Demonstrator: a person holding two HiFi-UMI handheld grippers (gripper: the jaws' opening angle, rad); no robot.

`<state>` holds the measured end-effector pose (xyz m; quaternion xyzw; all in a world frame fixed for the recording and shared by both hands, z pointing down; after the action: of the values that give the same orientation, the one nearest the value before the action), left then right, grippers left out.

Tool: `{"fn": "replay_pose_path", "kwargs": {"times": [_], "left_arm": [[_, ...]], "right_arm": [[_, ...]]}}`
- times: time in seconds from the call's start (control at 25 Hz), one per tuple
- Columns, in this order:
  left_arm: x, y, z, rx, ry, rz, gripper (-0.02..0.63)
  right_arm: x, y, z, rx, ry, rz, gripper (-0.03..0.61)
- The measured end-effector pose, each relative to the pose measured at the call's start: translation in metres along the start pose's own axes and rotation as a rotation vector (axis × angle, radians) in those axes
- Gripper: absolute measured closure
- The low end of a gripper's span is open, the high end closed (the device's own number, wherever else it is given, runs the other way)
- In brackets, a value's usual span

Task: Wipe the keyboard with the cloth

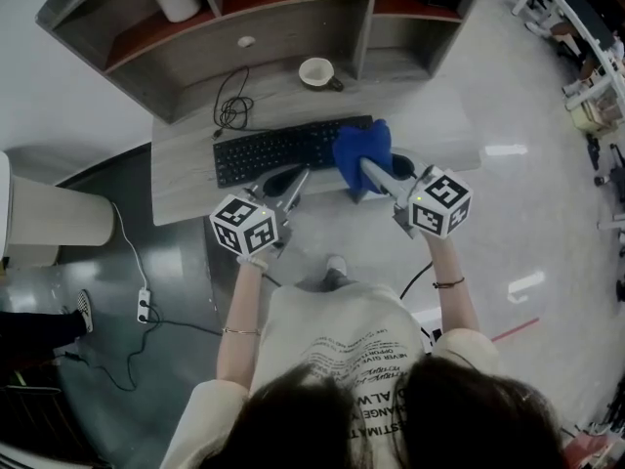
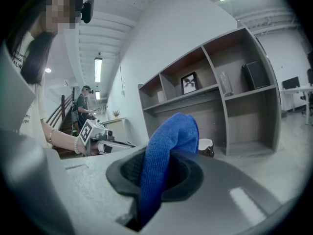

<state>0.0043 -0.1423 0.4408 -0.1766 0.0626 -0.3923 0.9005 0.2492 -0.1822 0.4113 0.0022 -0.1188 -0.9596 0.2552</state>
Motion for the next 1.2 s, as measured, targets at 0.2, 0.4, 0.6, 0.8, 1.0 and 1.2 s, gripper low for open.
{"fn": "replay_pose_path", "kwargs": {"times": [0.2, 0.4, 0.6, 0.8, 1.0, 1.2], "left_arm": [[0.015, -0.011, 0.013, -0.049, -0.028, -0.005, 0.617], [0.028, -0.019, 0.026, -0.102, -0.064, 0.004, 0.617], [0.044, -0.031, 0.034, -0.154, -0.086, 0.031, 0.617], [0.063, -0.04, 0.041, -0.199, -0.109, 0.06, 0.617], [0.076, -0.05, 0.045, -0.236, -0.114, 0.07, 0.617], [0.082, -0.059, 0.051, -0.256, -0.14, 0.08, 0.617]], "right_arm": [[0.007, 0.017, 0.006, 0.017, -0.013, 0.016, 0.526], [0.012, 0.035, 0.011, 0.017, -0.04, 0.051, 0.526], [0.012, 0.057, 0.019, 0.034, -0.058, 0.114, 0.526], [0.013, 0.08, 0.027, 0.057, -0.076, 0.171, 0.526], [0.013, 0.099, 0.035, 0.084, -0.086, 0.211, 0.526], [0.012, 0.115, 0.039, 0.097, -0.089, 0.242, 0.526]]}}
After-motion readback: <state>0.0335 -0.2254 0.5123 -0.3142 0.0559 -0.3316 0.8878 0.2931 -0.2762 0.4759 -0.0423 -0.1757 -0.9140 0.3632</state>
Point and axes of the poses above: the fingertips, and each gripper's own axes: x forward along the fingers, y to its right, z out of its underside, the point moved 9 cm from there along -x, backward along the fingers, and after that the axes turned 9 degrees about y, right-handed, at the moved point
